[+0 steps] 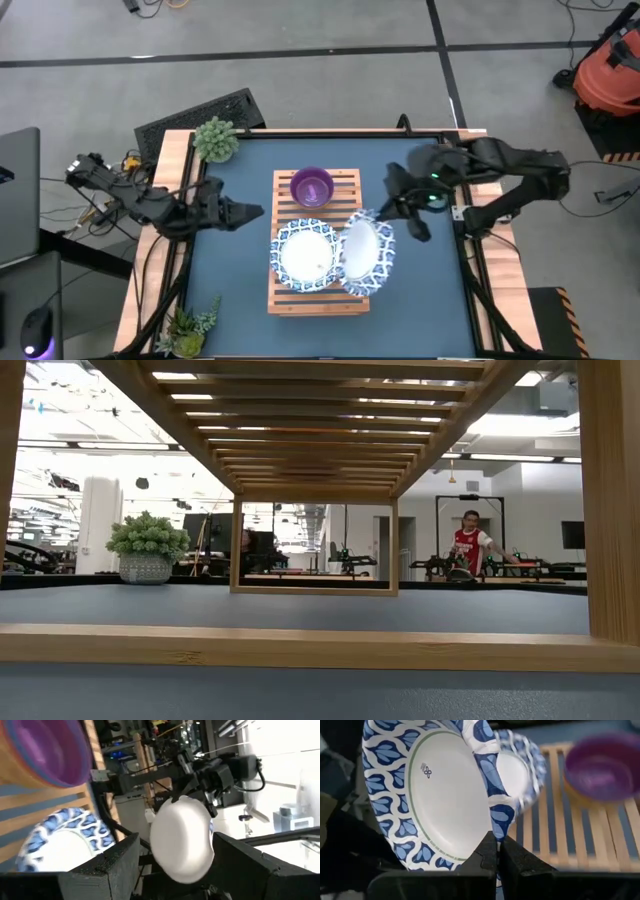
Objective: Place and stack bowls onto a shelf
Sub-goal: Stack the big white and blue bowl on top of the big white and blue bowl
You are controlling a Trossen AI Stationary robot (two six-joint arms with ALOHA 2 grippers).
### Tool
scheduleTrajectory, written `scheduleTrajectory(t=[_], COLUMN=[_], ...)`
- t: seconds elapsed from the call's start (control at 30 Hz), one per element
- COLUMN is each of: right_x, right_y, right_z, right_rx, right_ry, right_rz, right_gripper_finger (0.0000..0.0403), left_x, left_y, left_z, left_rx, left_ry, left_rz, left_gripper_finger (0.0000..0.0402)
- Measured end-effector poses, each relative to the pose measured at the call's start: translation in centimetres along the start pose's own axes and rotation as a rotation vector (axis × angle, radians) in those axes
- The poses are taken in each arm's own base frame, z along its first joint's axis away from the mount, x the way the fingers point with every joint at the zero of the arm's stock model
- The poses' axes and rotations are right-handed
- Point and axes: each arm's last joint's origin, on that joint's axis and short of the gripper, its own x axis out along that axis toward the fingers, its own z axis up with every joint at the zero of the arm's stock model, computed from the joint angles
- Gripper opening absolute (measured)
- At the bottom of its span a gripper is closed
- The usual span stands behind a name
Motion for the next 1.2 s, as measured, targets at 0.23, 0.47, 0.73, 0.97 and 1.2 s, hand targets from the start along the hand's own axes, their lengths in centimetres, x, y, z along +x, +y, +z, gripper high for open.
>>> scheduleTrajectory(t=[0.23,0.47,0.73,0.97,1.2], right_x=[3.2,6.2,9.7,11.0,10.5], right_y=[-1.6,-3.6,-6.7,-8.6,-9.7], right_z=[4.3,7.1,8.7,9.5,9.9], right_rx=[-0.126,-0.176,-0.159,-0.152,-0.154], right_ry=[-0.007,-0.007,0.018,0.019,-0.004], right_rz=[0.058,0.096,0.124,0.118,0.098], right_gripper_finger=[0.0022,0.0022,0.0022,0.0022,0.0023], left_x=[0.3,0.4,0.5,0.5,0.5], left_y=[-0.4,-0.4,-0.5,-0.5,-0.5], left_z=[0.5,0.7,0.8,0.7,0.7], left_rx=[-0.006,-0.008,-0.001,-0.001,-0.010], left_ry=[0.001,0.018,0.042,0.057,0.080], left_rz=[-0.047,-0.061,-0.071,-0.075,-0.081], left_gripper_finger=[0.0239,0.0239,0.0239,0.0239,0.0239])
